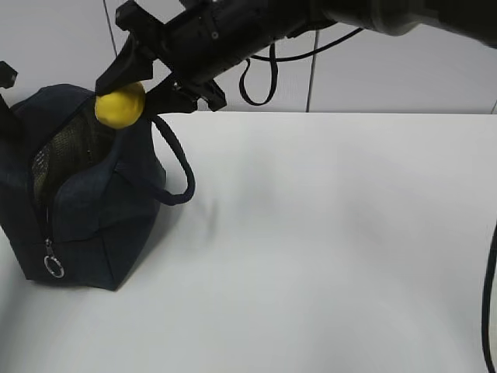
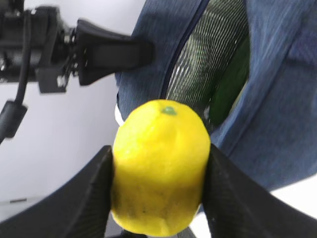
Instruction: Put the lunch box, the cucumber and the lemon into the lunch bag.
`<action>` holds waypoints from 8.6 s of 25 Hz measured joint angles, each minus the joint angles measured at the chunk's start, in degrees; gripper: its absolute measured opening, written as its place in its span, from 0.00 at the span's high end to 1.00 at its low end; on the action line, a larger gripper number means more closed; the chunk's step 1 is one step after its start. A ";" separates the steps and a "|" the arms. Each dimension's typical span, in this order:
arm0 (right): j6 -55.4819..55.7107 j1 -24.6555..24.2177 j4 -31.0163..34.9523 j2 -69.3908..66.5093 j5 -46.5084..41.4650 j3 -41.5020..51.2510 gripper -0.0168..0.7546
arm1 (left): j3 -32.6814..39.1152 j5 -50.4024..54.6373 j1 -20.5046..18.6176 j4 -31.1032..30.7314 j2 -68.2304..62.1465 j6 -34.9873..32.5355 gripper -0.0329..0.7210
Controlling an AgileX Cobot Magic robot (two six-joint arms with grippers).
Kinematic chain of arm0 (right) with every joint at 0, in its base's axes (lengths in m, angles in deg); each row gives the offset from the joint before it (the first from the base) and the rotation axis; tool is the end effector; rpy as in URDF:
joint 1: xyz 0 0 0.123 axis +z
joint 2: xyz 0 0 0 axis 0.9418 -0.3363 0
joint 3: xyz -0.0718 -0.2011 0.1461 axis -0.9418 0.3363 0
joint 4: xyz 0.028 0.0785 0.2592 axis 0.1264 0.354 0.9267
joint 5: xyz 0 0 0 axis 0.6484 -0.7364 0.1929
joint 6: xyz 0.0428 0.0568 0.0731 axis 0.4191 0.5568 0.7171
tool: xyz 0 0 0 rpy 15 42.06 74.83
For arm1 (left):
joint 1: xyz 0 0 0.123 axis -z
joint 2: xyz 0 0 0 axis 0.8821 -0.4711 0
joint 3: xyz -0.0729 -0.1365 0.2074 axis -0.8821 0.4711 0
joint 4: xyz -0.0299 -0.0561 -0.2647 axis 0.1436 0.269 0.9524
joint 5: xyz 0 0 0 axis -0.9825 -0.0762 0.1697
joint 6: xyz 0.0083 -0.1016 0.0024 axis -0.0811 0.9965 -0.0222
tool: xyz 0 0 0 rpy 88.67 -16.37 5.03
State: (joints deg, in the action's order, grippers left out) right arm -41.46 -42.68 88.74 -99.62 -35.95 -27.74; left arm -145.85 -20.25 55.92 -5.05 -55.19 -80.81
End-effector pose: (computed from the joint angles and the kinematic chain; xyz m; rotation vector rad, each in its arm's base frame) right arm 0.4080 0.2983 0.2602 -0.3972 2.4896 1.4242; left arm 0.3819 -0.0011 0.2203 -0.0413 2.7201 -0.5409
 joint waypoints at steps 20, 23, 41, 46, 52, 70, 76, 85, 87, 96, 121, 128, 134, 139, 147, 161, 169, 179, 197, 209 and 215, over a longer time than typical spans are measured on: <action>-4.37 4.53 2.72 -6.01 15.37 -0.82 0.33 | 0.00 0.00 0.00 0.09 0.00 0.00 0.97; -4.47 4.91 3.22 -6.45 15.59 -0.97 0.30 | 0.00 0.00 0.00 0.09 0.00 -0.11 0.97; -16.39 4.56 8.53 -5.96 6.50 -4.12 0.32 | 0.00 0.10 0.00 0.09 0.00 -0.32 0.97; -6.05 4.56 -10.84 -3.42 2.13 -9.62 0.32 | 0.00 0.29 0.00 0.09 0.00 -0.32 0.97; 9.39 4.56 -31.58 -2.93 -6.83 -14.62 0.32 | 0.00 0.34 0.00 0.80 0.00 -0.32 0.97; 18.85 5.97 -34.22 -7.75 -1.16 -14.74 0.32 | 0.00 0.87 0.00 1.66 0.00 -0.77 0.97; 19.35 6.31 -31.84 -10.28 -1.03 -14.74 0.32 | 0.00 0.96 0.00 1.66 0.00 -0.89 0.97; 19.56 6.54 -31.57 -10.98 -1.55 -14.74 0.32 | 0.00 0.96 0.00 1.75 0.00 -1.04 0.97; 19.56 6.54 -31.57 -10.98 -1.68 -14.74 0.34 | 0.00 0.96 0.00 1.88 0.00 -1.13 0.97; 19.56 6.54 -33.48 -10.98 -2.45 -14.74 0.91 | 0.00 3.39 0.00 3.57 0.00 -2.32 0.97; 18.31 6.08 -57.35 -2.81 -13.09 -14.84 0.98 | 0.00 8.16 10.26 24.65 0.00 -9.37 0.97; 17.54 4.33 -60.32 0.07 -13.51 -12.61 0.98 | 0.00 4.22 14.67 26.80 0.00 -9.85 0.97; 17.87 -0.62 -59.69 4.05 -13.37 -6.07 0.98 | 0.00 2.37 14.75 28.87 0.00 -9.85 0.97; 18.34 -1.87 -59.55 6.66 -12.70 0.17 0.98 | 0.00 1.57 15.71 31.17 0.00 -9.85 0.97; 18.56 -1.87 -57.13 8.24 -12.10 6.18 0.98 | 0.00 -0.86 19.54 31.76 -1.25 -9.85 0.97; 18.59 -1.92 -59.72 10.01 -12.10 7.62 0.98 | 0.00 -3.00 20.76 33.82 -5.92 -10.16 0.97; 18.67 -1.92 -60.72 8.92 -12.10 8.71 0.98 | 0.00 -3.09 20.88 35.16 -8.34 -10.84 0.97; 18.67 -1.92 -60.62 6.84 -11.52 8.71 0.97 | 0.00 -3.09 20.88 35.31 -8.34 -11.14 0.92; 17.27 -1.92 -59.88 8.14 -11.29 6.44 0.42 | 0.00 1.52 20.88 38.92 -7.45 -11.28 0.37; 16.48 -1.92 -59.84 16.20 -11.49 6.40 0.42 | 0.00 6.38 20.64 39.02 -3.98 -11.28 0.41; 15.35 -1.92 -59.84 21.97 -11.83 6.40 0.44 | 0.00 10.99 17.24 38.72 -1.85 -11.32 0.44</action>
State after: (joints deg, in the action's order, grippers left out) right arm -26.11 -44.60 28.89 -77.65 -47.78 -21.34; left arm -145.85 -9.26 73.16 33.67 -57.04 -92.13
